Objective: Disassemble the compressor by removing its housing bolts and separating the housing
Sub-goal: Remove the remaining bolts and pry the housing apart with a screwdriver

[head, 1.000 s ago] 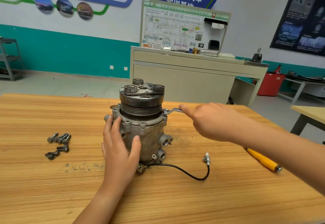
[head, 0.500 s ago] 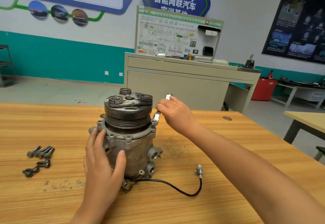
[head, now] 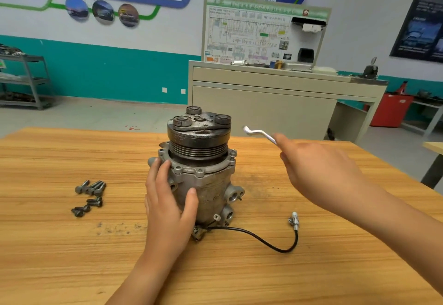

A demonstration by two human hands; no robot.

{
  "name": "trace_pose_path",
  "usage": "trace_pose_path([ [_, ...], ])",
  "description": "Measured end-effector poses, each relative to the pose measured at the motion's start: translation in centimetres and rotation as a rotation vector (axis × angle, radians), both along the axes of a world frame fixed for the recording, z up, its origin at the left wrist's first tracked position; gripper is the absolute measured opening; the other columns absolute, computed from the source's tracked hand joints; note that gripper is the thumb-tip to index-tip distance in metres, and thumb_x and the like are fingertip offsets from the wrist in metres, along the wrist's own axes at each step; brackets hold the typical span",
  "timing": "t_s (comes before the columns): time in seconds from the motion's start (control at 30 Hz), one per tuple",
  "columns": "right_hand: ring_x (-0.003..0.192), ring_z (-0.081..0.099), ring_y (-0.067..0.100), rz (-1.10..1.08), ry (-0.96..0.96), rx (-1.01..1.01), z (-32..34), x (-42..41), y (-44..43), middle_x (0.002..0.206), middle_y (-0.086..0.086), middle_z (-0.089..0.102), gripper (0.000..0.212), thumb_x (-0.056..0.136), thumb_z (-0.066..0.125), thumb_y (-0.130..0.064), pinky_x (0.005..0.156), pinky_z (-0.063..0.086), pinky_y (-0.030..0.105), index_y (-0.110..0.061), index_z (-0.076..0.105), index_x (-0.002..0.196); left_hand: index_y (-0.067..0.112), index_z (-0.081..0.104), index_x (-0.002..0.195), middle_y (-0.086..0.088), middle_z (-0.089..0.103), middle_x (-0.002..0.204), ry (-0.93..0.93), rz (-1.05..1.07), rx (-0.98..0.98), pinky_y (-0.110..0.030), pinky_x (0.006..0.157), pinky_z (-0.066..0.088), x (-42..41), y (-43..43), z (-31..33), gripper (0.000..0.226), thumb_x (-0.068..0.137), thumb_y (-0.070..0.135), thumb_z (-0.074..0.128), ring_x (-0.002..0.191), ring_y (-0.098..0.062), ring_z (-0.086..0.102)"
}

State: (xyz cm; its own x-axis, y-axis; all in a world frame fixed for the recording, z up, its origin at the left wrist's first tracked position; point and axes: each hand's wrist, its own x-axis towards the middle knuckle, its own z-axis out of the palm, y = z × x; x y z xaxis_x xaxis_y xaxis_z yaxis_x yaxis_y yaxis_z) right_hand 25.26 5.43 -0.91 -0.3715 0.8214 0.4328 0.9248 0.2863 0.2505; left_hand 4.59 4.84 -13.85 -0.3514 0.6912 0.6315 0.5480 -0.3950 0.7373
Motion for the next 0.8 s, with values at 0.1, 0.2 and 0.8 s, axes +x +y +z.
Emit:
trace_pose_path([
  [0.1,0.047,0.026,0.012,-0.048,-0.157,-0.085,-0.1,-0.8,-1.7,0.060,-0.006,0.031,0.050,0.092,0.036,-0.008,0.041,0.017,0.028,-0.023,0.022,0.137,0.013,0.025,0.143,-0.003,0.014,0.153,-0.005,0.001,-0.007,-0.043,0.116,0.016,0.0,-0.1,0.0,0.068,0.081,0.030,0.047,0.140,-0.007,0.009],
  [0.2,0.047,0.026,0.012,-0.079,-0.169,-0.105,0.1,-1.8,-1.9,0.059,-0.004,0.030,0.057,0.089,0.037,-0.004,0.040,0.018,0.027,-0.020,0.020,0.141,0.015,0.025,0.144,-0.002,0.013,0.153,-0.012,-0.003,-0.014,-0.040,0.116,0.015,0.0,-0.2,0.0,0.068,0.081,0.032,0.047,0.140,-0.005,0.009],
  [0.8,0.048,0.032,0.020,-0.203,-0.532,-0.288,2.0,-6.3,-4.0,0.106,0.017,0.053,0.063,0.086,0.036,0.012,0.037,0.027,0.028,0.008,0.008,0.142,0.015,0.024,0.144,0.007,0.014,0.148,-0.018,-0.021,-0.006,-0.034,0.114,0.012,0.2,-0.1,0.1,0.069,0.082,0.031,0.047,0.133,0.008,0.005],
])
